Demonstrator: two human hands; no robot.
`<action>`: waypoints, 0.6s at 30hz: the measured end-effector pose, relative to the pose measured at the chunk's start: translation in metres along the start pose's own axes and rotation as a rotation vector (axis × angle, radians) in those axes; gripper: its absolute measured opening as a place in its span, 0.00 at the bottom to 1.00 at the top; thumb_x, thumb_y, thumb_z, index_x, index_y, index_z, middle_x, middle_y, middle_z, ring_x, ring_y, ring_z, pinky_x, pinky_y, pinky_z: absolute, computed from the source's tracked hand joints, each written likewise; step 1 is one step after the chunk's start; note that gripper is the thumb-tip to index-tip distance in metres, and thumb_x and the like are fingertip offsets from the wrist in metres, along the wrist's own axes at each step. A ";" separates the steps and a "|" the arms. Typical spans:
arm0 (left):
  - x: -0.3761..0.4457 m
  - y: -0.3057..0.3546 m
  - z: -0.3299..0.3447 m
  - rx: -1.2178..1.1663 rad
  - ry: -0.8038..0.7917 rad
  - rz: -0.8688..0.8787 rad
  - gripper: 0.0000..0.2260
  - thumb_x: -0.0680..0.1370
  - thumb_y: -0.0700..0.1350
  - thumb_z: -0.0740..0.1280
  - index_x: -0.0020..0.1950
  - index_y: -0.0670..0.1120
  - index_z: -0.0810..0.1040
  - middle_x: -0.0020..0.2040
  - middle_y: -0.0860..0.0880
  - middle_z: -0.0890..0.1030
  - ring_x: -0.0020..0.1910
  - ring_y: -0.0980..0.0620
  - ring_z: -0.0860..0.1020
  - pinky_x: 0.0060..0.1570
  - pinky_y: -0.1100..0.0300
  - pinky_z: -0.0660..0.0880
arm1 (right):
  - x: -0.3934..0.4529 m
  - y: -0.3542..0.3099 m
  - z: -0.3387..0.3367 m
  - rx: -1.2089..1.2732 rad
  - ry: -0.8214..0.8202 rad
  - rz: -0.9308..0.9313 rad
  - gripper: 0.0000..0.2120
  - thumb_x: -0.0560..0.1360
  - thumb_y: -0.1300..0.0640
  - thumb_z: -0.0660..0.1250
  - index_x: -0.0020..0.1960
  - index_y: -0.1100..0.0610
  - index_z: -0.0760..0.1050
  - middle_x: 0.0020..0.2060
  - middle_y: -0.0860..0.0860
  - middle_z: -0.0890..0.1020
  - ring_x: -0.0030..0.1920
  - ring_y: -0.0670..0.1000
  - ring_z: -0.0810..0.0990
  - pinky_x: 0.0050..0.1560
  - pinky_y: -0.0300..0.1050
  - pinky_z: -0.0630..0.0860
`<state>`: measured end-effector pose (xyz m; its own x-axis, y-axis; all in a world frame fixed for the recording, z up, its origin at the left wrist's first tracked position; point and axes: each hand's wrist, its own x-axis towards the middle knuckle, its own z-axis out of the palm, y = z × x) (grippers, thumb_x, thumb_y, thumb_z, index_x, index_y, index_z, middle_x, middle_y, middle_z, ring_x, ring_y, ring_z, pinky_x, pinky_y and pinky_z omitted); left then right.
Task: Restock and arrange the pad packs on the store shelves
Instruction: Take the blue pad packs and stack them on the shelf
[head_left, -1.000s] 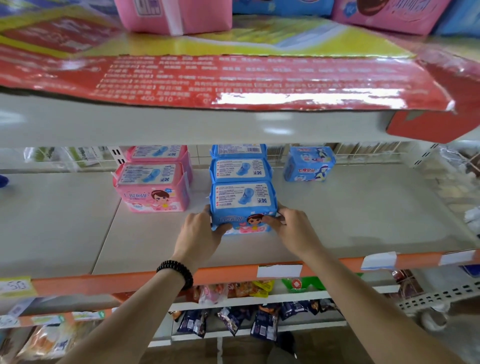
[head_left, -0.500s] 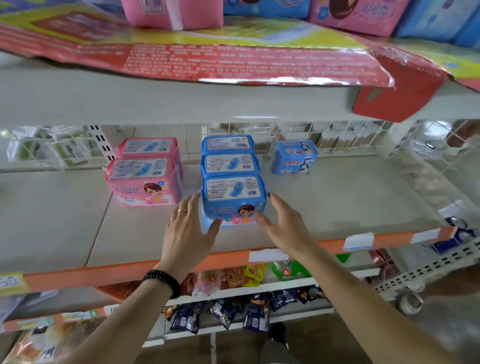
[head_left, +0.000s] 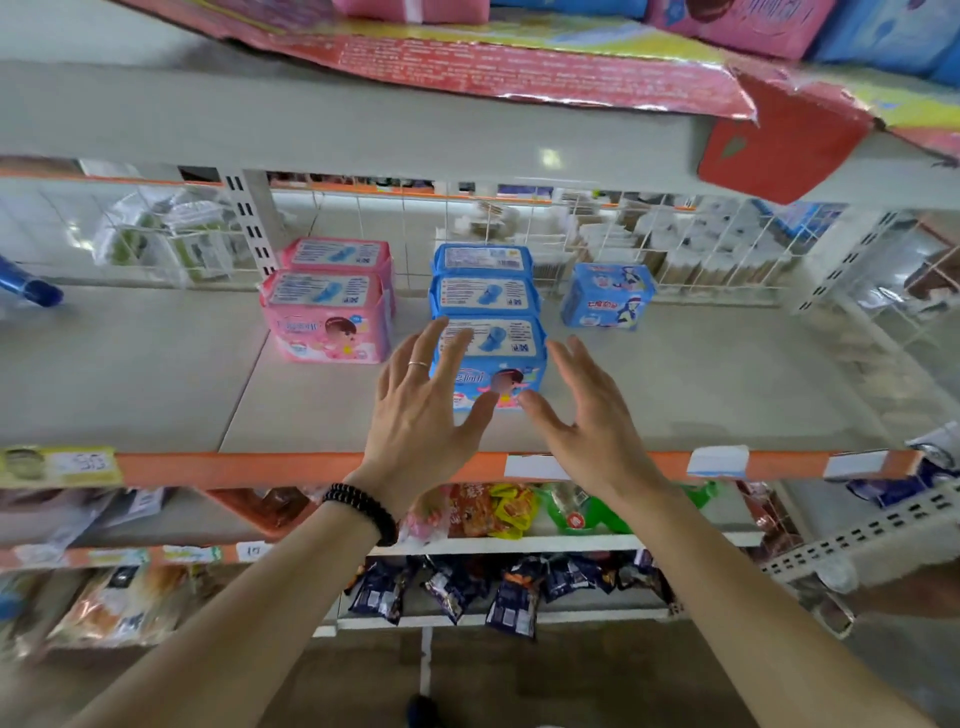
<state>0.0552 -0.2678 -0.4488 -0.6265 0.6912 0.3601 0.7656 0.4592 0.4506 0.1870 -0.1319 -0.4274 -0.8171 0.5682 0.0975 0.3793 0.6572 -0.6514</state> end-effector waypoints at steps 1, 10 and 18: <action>-0.001 0.006 -0.002 0.012 0.004 0.003 0.30 0.78 0.62 0.57 0.77 0.49 0.64 0.79 0.46 0.63 0.76 0.42 0.59 0.73 0.42 0.61 | -0.003 -0.003 -0.006 0.017 0.001 -0.004 0.39 0.74 0.32 0.54 0.81 0.45 0.51 0.81 0.48 0.51 0.80 0.49 0.49 0.77 0.53 0.54; -0.017 0.091 -0.023 0.071 0.149 0.095 0.23 0.78 0.60 0.61 0.67 0.47 0.75 0.74 0.46 0.71 0.71 0.43 0.68 0.69 0.43 0.65 | -0.045 -0.001 -0.086 -0.007 0.060 -0.122 0.36 0.76 0.32 0.53 0.80 0.45 0.55 0.81 0.43 0.52 0.80 0.45 0.48 0.79 0.53 0.52; -0.033 0.183 -0.078 0.238 0.346 0.394 0.19 0.78 0.52 0.64 0.65 0.44 0.79 0.68 0.46 0.77 0.66 0.43 0.75 0.66 0.45 0.70 | -0.090 -0.007 -0.167 0.063 0.183 -0.353 0.31 0.78 0.39 0.62 0.77 0.49 0.65 0.77 0.42 0.63 0.76 0.39 0.59 0.74 0.34 0.59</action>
<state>0.2047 -0.2504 -0.3145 -0.2680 0.6309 0.7281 0.9376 0.3447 0.0465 0.3299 -0.1051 -0.3059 -0.7995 0.3957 0.4519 0.0576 0.7994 -0.5980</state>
